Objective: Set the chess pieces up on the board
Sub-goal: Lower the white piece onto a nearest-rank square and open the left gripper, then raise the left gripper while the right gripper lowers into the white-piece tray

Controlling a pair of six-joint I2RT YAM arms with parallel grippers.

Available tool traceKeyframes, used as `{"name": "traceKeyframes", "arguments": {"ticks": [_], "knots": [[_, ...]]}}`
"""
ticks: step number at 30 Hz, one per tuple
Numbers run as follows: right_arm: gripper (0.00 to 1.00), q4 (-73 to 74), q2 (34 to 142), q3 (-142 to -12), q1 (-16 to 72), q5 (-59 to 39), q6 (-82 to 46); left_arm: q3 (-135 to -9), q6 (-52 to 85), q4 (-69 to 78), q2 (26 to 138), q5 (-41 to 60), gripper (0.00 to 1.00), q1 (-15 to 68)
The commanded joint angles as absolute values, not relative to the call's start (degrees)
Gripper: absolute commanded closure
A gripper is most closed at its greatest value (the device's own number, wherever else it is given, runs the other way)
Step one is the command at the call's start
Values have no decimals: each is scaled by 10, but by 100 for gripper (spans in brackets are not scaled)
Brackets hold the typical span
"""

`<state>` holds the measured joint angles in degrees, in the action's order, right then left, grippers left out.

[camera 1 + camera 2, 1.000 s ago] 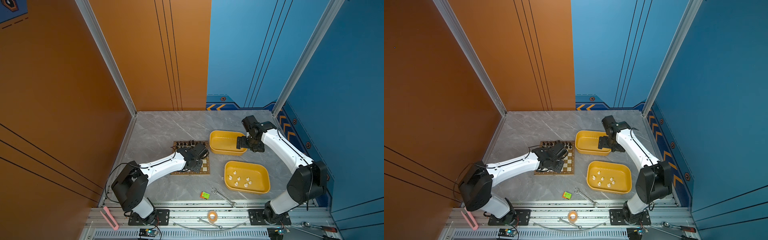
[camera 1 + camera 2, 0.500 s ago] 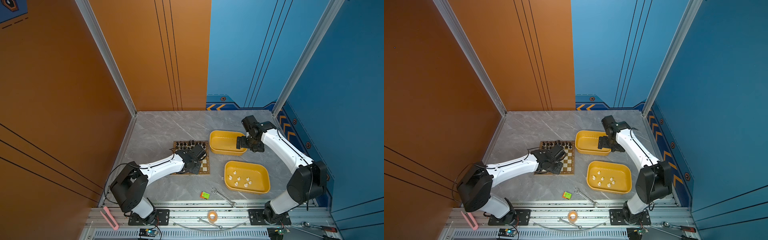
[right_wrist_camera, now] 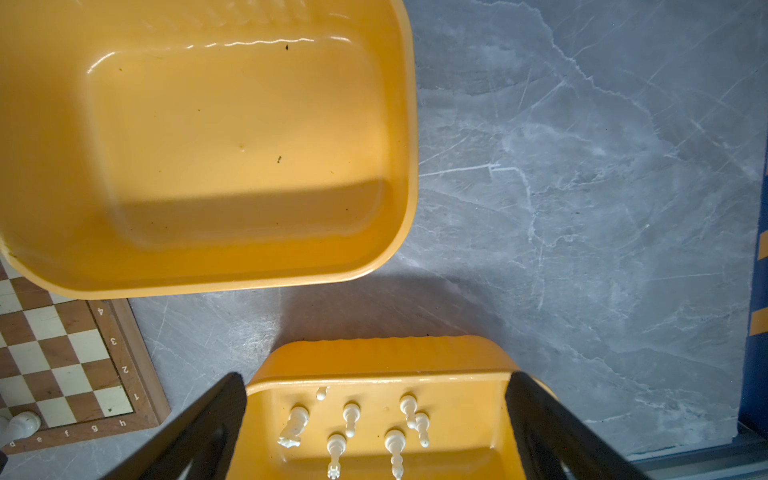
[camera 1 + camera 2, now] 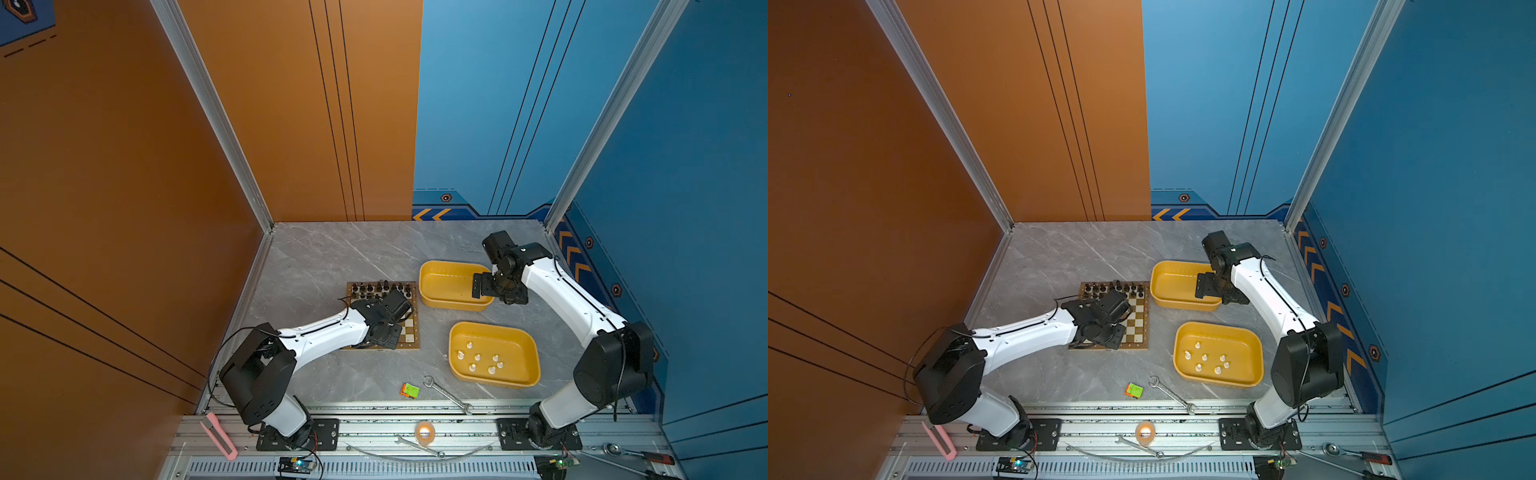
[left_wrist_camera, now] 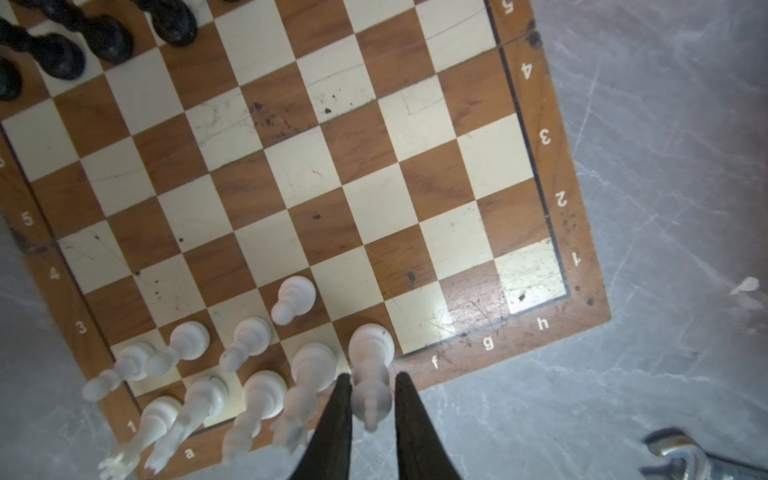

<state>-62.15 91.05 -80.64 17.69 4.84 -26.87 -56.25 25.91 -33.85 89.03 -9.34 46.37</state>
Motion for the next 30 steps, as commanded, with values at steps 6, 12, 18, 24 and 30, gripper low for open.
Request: {"name": "traceKeyframes", "arguments": {"ticks": [6,12,18,24,30], "knots": [[0,-638,918,-822,181,64,-267,-570,263,-341,888,-89,63,470],[0,-638,920,-825,180,65,-264,-586,258,-344,882,-96,58,470],[0,-640,915,-826,178,58,-251,-652,240,-363,870,-101,51,470],[33,-670,869,-799,183,29,-251,-741,223,-372,848,-121,46,441],[65,-688,800,-704,236,-9,-294,-778,231,-353,800,-121,41,354]]}}
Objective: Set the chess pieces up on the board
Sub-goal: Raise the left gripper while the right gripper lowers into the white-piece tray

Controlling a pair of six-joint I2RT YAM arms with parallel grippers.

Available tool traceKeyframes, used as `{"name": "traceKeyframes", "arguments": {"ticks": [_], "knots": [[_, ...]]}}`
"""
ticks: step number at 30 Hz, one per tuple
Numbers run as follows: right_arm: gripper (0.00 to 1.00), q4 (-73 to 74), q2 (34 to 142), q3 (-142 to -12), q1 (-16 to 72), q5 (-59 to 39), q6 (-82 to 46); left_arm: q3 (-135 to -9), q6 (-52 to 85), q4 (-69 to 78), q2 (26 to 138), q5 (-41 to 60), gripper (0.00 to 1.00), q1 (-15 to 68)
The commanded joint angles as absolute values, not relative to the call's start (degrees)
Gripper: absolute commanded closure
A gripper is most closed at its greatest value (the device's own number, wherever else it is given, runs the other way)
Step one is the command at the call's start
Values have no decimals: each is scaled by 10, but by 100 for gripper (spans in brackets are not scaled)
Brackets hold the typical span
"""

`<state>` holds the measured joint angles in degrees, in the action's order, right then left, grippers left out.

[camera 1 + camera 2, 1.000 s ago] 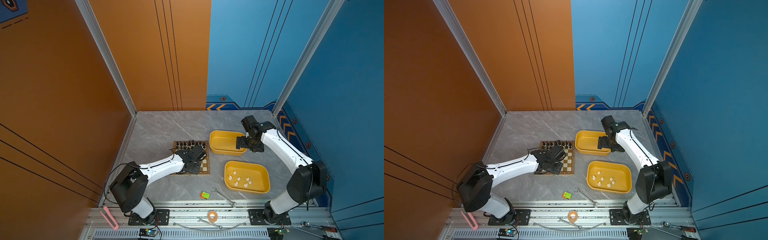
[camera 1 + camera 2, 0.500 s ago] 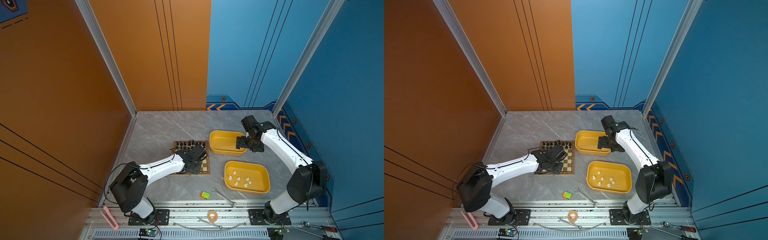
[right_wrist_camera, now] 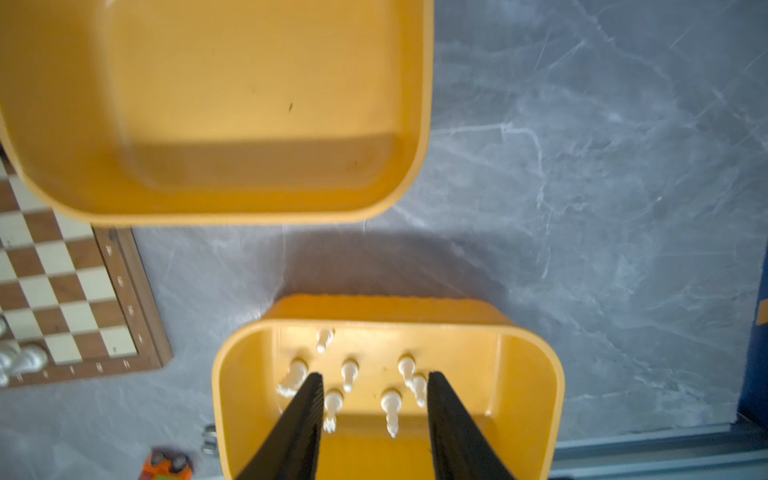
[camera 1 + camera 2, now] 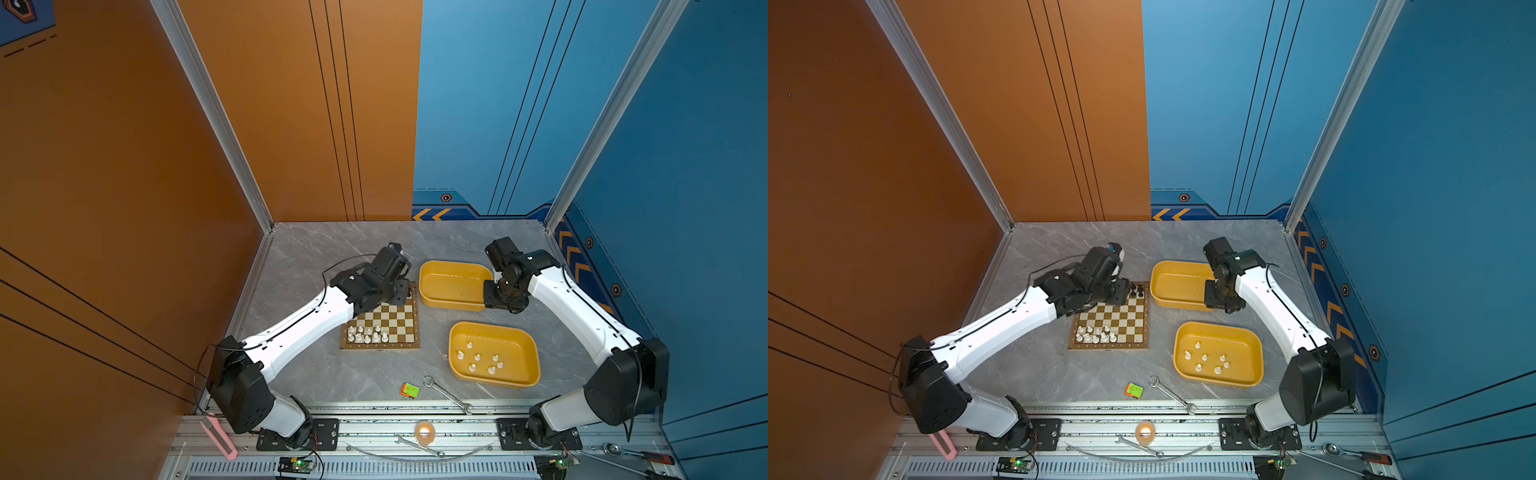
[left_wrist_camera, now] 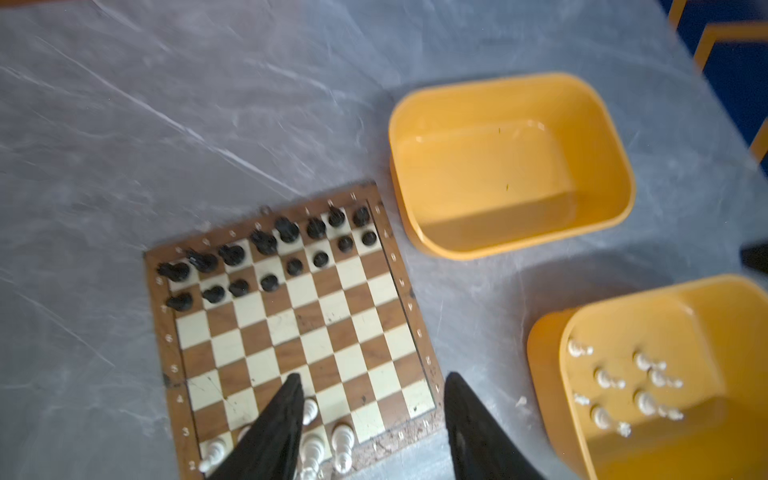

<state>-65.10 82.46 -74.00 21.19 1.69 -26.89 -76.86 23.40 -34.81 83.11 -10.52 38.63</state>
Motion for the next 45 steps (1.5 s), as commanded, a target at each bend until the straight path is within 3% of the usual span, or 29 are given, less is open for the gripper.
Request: {"name": "traceKeyframes", "arguments": {"ticks": [1,4,10,31,45], "knots": [[67,-684,791,-683,249,-13,-306,-767,232,-346,786,-117,39,334],[71,-655,773,-627,278,-37,-327,-720,245,-322,739,-103,34,265],[72,-594,784,-572,317,-44,-339,-654,259,-305,691,-36,34,168],[80,-510,920,-594,321,-42,-328,-649,250,-318,729,7,33,171],[80,-511,925,-593,311,-37,-328,-682,243,-319,770,21,33,176]]}}
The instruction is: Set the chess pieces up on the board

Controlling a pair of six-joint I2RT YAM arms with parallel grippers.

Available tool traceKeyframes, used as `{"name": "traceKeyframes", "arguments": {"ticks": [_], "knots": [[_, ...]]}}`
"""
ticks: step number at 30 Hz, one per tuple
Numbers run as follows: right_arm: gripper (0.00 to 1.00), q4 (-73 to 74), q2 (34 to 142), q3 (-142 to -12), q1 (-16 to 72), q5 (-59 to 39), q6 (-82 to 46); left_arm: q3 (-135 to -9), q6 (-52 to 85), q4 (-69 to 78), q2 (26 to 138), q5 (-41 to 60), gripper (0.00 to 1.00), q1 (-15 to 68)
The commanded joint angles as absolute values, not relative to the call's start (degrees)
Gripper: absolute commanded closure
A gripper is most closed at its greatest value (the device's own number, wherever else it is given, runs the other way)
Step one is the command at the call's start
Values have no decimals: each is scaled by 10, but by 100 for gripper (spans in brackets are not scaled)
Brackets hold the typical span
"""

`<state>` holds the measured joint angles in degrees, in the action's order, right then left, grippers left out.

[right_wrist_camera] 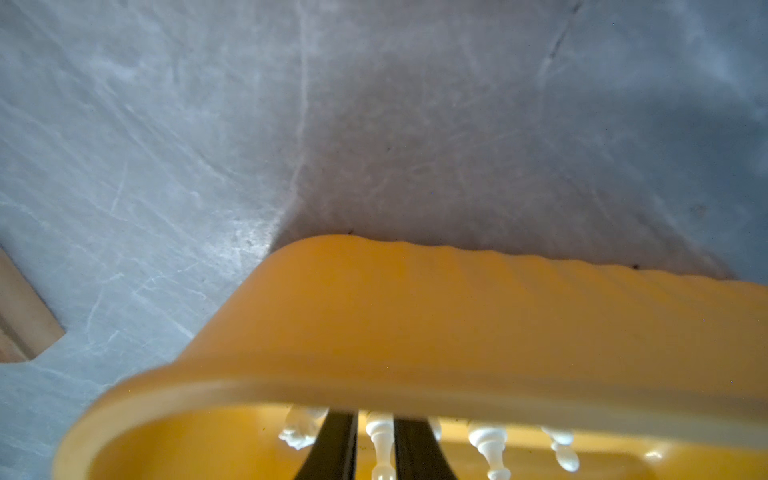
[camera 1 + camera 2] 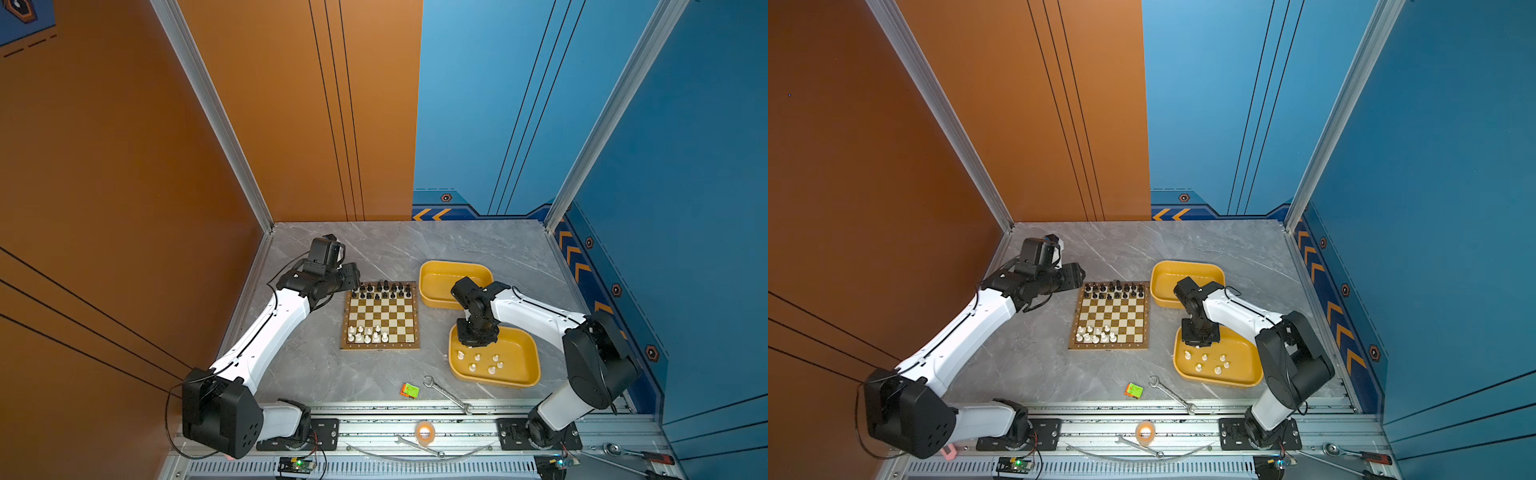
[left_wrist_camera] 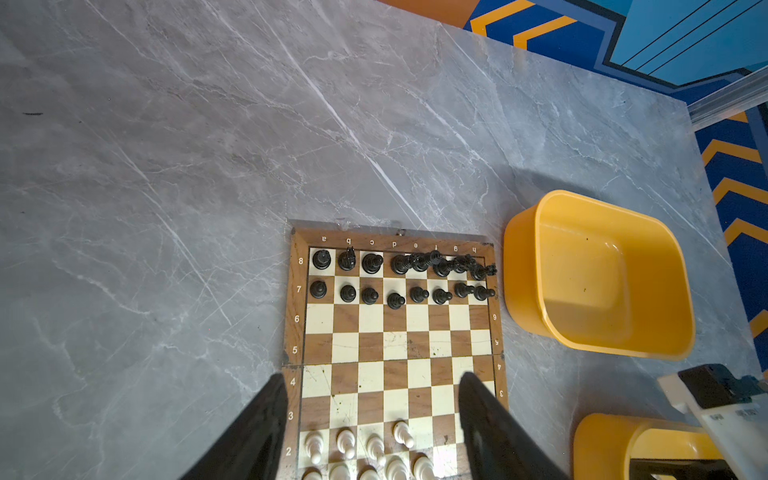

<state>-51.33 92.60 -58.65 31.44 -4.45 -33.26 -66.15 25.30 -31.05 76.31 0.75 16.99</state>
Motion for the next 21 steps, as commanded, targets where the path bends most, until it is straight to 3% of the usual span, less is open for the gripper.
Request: {"name": "traceKeyframes", "arguments": {"ticks": [1,21], "knots": [[79,-511,927,-594,310,-35,-328,-684,242,-318,773,20,33,176],[77,-512,943,-599,301,-24,-326,-708,230,-314,797,38,35,172]]}}
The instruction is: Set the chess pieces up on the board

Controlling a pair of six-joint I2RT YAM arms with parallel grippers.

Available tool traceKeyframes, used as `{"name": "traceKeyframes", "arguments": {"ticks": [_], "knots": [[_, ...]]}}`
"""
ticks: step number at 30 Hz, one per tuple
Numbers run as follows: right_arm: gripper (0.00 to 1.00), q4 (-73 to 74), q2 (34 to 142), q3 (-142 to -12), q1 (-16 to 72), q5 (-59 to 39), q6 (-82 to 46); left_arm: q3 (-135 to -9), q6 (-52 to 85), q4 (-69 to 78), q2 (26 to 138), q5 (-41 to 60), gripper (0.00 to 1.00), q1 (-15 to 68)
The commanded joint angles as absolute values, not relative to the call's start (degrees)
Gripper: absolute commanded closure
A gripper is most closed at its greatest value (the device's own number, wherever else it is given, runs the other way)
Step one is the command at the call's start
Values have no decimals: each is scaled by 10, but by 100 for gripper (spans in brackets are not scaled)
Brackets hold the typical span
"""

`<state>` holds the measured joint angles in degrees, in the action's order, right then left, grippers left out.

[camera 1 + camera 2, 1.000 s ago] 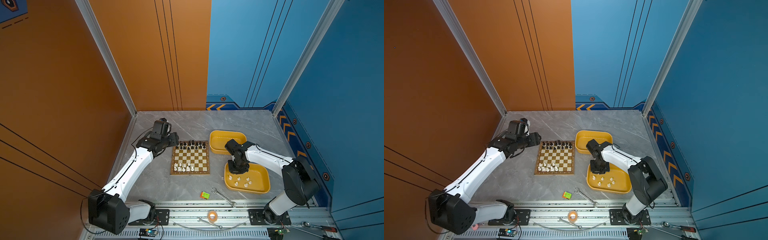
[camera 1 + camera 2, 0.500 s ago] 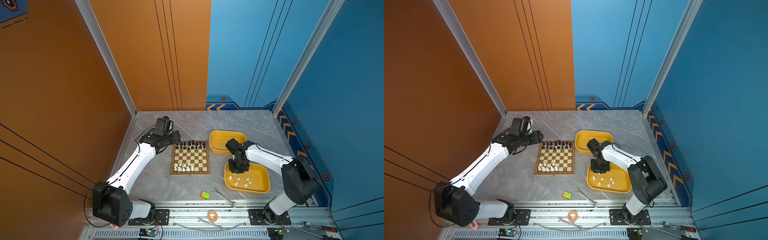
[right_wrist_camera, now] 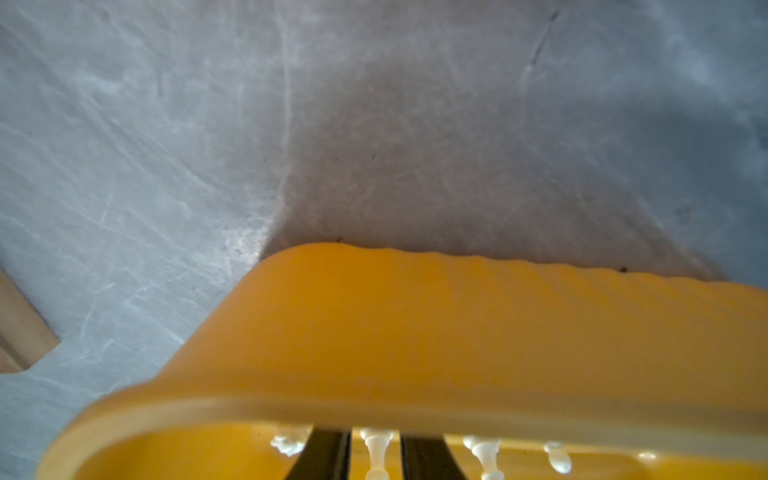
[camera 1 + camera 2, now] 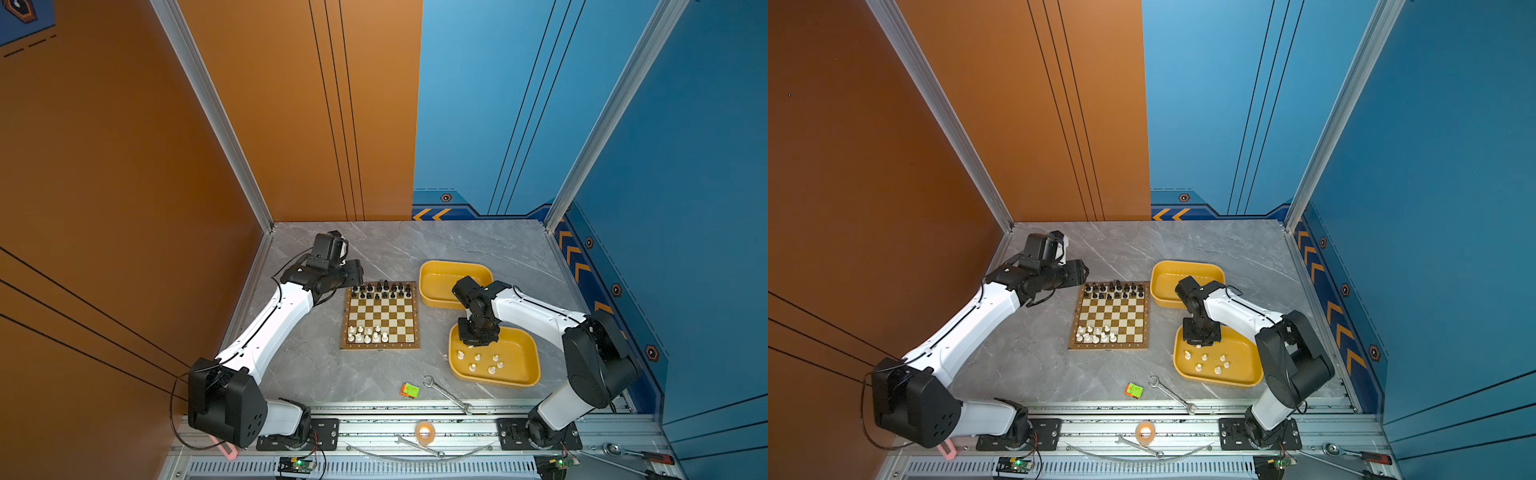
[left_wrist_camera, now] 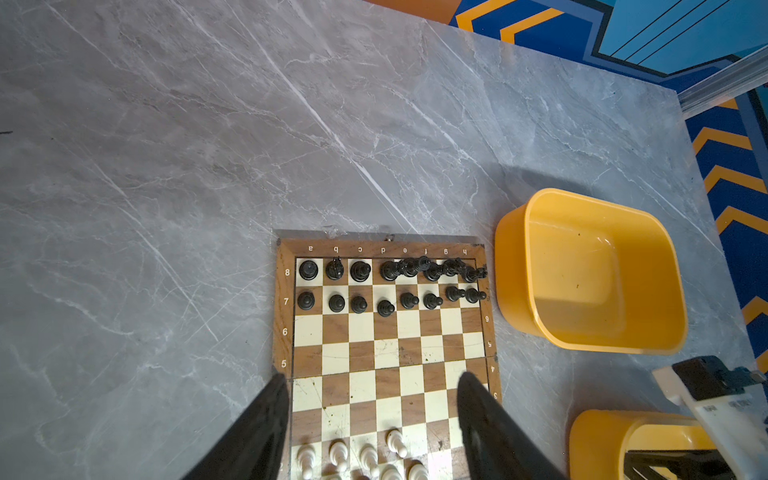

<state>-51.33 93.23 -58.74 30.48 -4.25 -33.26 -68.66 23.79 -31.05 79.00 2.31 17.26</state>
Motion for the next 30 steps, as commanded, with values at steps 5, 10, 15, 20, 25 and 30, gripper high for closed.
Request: {"name": "traceKeyframes", "arguments": {"ticks": [5,10,15,20,25,30], "knots": [[78,-508,948,-601,298,-21,-324,-711,227,-313,799,39,35,172],[78,-507,951,-604,296,-20,-323,-712,227,-313,801,41,35,171],[80,-503,955,-604,295,-22,-322,-711,227,-313,801,39,35,171],[85,-499,962,-604,295,-25,-319,-710,230,-313,799,39,35,171],[91,-499,966,-606,295,-27,-316,-708,229,-313,797,40,35,171],[92,-529,945,-619,296,-24,-314,-705,225,-314,794,36,35,169]]}}
